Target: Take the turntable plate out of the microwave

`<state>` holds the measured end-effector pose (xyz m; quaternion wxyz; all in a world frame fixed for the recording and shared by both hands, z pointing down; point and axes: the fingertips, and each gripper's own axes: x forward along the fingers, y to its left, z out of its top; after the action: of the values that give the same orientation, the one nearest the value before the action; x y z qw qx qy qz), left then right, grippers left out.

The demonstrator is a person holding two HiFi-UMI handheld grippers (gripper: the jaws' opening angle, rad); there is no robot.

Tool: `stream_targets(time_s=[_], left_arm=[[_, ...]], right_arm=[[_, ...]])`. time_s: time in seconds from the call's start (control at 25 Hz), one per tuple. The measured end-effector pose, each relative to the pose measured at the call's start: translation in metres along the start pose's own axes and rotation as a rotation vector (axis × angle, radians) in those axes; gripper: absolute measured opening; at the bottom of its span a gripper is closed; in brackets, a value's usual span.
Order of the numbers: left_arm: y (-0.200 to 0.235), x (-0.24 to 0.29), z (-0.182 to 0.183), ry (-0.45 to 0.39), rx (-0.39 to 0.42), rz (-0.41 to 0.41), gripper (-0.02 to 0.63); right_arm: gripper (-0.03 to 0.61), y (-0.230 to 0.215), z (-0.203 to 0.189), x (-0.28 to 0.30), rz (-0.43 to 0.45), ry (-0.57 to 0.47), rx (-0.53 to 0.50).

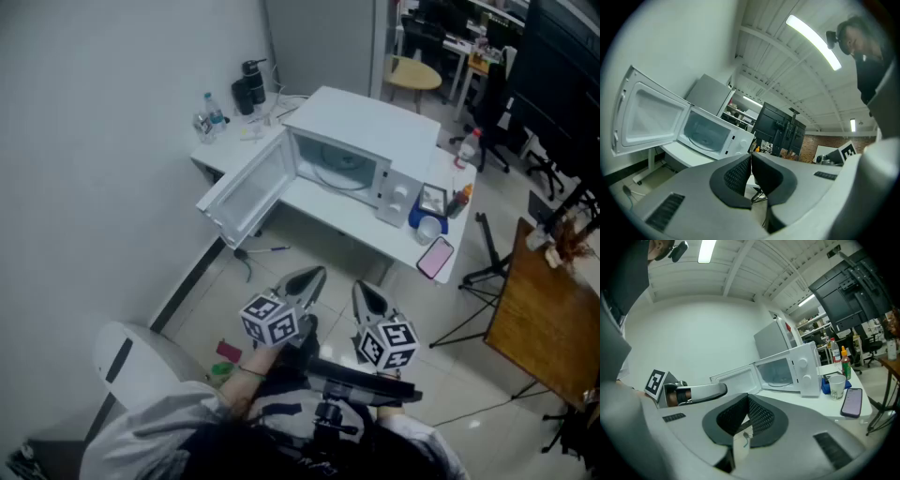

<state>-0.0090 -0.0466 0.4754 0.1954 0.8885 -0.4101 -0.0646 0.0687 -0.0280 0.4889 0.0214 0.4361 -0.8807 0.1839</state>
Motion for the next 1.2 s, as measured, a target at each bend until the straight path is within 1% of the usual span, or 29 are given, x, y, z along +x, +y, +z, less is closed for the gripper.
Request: stream_targets(time_s=[0.12, 0.24, 0.36, 0.48, 0.76, 0.84, 0.92, 1.04, 1.2], left_arm=[[0.018, 0.019, 0.008, -0.025, -0.052, -0.025, 0.002], [0.045, 0.042, 0.017, -0.025, -0.061, -0.036, 0.002], [0.079, 0.067, 0.024, 0.022, -0.076, -0.037, 0.002], [0.115, 0.091, 0.022, 0.068, -0.14, -0.027, 0.002], [0.185, 0.149, 0.027, 0.122, -0.199, -0.048, 0.008], [0.203, 0.166, 0.021, 0.161, -0.218, -0.04, 0.052], [0.222, 0.181, 0.011, 0.197, -0.262, -0.028, 0.073], [0.249, 0.2, -0.001, 0.228, -0.325, 0.0, 0.087], [0.277, 0.219, -0.011, 0.283, -0.351, 0.037, 0.107]], right_arm=[[-0.008, -0.014, 0.009, 0.023, -0.007, 0.005, -0.015], [-0.008, -0.031, 0.019, 0.049, -0.032, 0.012, -0.022], [-0.008, -0.045, 0.034, 0.076, -0.065, 0.0, -0.003], [-0.008, -0.059, 0.041, 0.101, -0.094, 0.006, 0.023], [-0.008, -0.091, 0.047, 0.153, -0.164, 0.028, 0.041], [-0.008, -0.101, 0.051, 0.16, -0.195, 0.025, 0.054], [-0.008, -0.111, 0.055, 0.166, -0.227, 0.015, 0.065], [-0.008, -0.126, 0.057, 0.172, -0.271, 0.012, 0.071], [-0.008, -0.14, 0.056, 0.178, -0.313, 0.027, 0.085]])
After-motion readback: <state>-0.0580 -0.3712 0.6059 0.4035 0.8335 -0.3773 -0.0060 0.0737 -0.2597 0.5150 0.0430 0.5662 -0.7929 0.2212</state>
